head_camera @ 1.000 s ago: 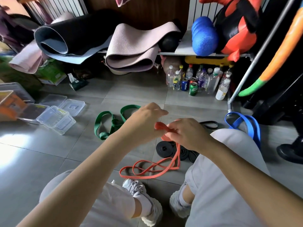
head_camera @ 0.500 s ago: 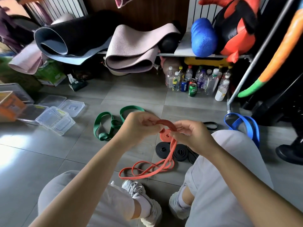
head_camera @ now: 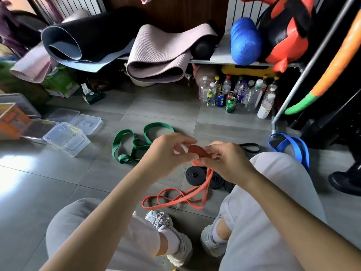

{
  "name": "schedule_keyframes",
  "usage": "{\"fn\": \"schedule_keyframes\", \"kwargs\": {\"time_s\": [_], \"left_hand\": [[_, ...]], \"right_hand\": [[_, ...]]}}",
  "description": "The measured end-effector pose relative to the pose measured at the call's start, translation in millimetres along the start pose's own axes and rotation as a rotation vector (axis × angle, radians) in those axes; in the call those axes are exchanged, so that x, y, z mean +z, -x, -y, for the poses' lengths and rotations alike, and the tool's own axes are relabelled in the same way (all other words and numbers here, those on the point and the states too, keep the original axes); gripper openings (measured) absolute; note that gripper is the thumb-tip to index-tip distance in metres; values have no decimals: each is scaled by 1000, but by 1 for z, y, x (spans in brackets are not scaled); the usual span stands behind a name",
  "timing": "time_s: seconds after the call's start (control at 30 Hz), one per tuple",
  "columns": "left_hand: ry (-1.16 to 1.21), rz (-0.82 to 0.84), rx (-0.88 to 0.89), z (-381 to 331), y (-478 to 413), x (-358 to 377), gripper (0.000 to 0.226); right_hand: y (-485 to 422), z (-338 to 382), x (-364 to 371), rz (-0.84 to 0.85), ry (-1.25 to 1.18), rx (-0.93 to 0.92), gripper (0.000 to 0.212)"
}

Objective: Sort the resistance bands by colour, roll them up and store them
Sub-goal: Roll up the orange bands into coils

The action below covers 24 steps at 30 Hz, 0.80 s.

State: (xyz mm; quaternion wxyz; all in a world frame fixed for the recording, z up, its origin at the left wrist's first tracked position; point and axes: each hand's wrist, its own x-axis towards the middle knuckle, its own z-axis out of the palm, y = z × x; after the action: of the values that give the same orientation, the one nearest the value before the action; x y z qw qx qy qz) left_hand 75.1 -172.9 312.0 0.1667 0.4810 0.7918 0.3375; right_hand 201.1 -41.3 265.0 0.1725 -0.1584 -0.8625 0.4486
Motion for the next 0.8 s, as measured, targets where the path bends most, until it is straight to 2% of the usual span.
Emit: {"fn": "schedule_keyframes", "kwargs": {"time_s": [0.07,0.1,0.3,0.43,0.5,0.53,0.57,0.63,0.7,0.8], "left_hand": [[-207,59,25,-8,-2,-7,22],[-199,45,14,-10,-3,-9,20],[473,-136,-123,-5,-1,-1,19],[1050,-102,-286,-14,8,18,17],[1138,-98,-330,-13,10,26,16],[1111,-94,-332,-11,9,28,15],[985,-103,-306,-7,8,27,15],[460,-128,-135,1,5,21,28],[-3,-68,57,2,1,13,44],[-360,53,161,-12,-5,3,30]], "right_hand": [[-1,5,-2,12,34,-20,18],[-1,7,-3,4,17,-22,18],[4,10,1,-175,-450,72,24],[11,13,10,-280,-596,96,21],[12,12,11,-280,-581,66,20],[12,11,11,-267,-548,55,19],[12,10,10,-248,-496,51,18],[10,5,7,-208,-361,60,22],[7,1,2,-150,-175,37,19],[3,3,-3,-75,141,-88,14]]}}
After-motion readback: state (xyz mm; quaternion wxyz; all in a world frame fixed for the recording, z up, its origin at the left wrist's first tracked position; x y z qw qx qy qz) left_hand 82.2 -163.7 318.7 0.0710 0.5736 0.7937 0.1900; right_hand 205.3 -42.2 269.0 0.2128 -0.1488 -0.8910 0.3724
